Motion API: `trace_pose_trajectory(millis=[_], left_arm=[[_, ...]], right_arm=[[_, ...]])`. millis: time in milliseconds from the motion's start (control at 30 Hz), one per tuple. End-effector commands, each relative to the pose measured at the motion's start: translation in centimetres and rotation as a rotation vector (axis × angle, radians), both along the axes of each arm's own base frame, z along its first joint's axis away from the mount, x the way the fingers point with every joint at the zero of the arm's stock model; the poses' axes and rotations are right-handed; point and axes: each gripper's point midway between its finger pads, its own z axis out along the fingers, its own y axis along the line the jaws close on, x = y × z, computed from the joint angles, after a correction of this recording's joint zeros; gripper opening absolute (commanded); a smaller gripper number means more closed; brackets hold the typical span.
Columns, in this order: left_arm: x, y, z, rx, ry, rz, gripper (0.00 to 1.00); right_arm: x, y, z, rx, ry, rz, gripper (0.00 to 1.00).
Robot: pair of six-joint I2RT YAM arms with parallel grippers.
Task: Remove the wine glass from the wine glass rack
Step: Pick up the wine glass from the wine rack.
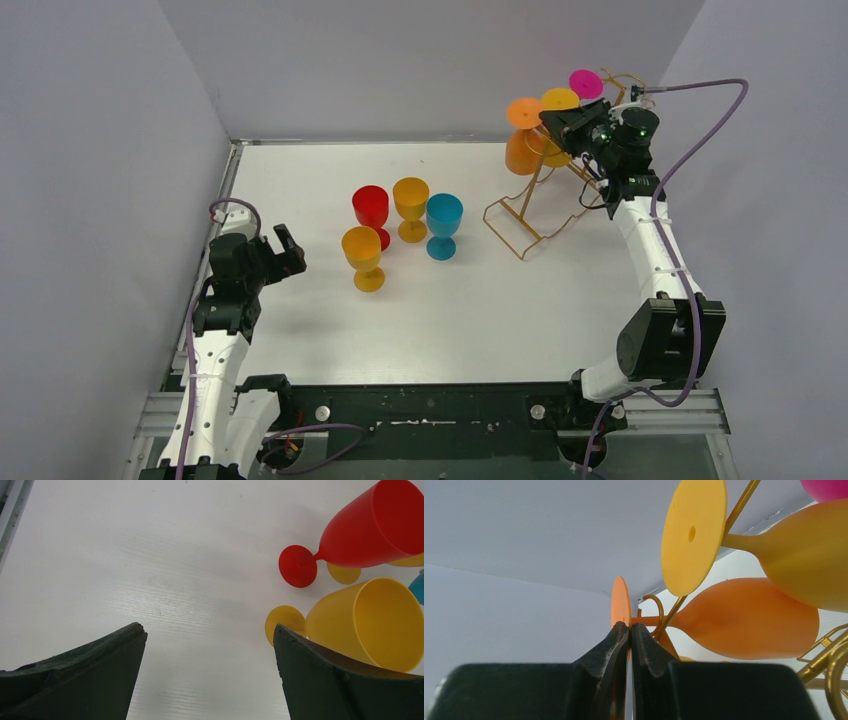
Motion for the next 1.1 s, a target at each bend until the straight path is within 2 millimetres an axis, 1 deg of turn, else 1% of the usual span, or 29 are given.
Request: trace_pose_trajectory(millis=[0,333,500,633,700,733,900,967,1067], left_arm=[[0.8,0.0,1.6,0.011,-0.065,-0.014,0.97],[0.8,0.0,1.6,0.01,-0.065,-0.016,0.97],[0.8,0.0,1.5,0.011,-0.063,-0.017,0.97],[0.8,0.0,1.5,0.01,-0.064,-0.016,0.97],[0.8,0.0,1.5,0.011,-0.063,-0.016,0.97],[0.8,0.0,1.5,0.011,-0.064,-0.017,0.97],[0.7,0.0,1.6,0.01,-0.064,-0.015,0.97],[0.7,0.0,1.6,0.01,-0.062,-0.013,0.97],[0.7,0.0,1.5,0.009,-0.061,-0.012,0.97]], right_arm=[[-1.1,-0.4,5.8,0.05,-0.164,-0.037,0.0],[-0.8,-0.7,5.8,0.084,-0.167,-0.083,0.0],[-0.4,-0.9,5.3,0.059,-0.149,-0.122,0.0],[0.1,-0.3,5.0,0.053,-0.136,-0.11,0.0],[0.4,-0.4,5.0,0.051,-0.136,-0.117,0.0],[0.3,0.6,5.1,0.053,-0.136,-0.099,0.0],[0.6,2.1,5.4,0.049,-0.145,-0.067,0.0],[0.7,2.5,5.5,0.032,-0.15,-0.058,0.0],[0.9,2.6,5.2,0.027,-0.136,-0.06,0.0]])
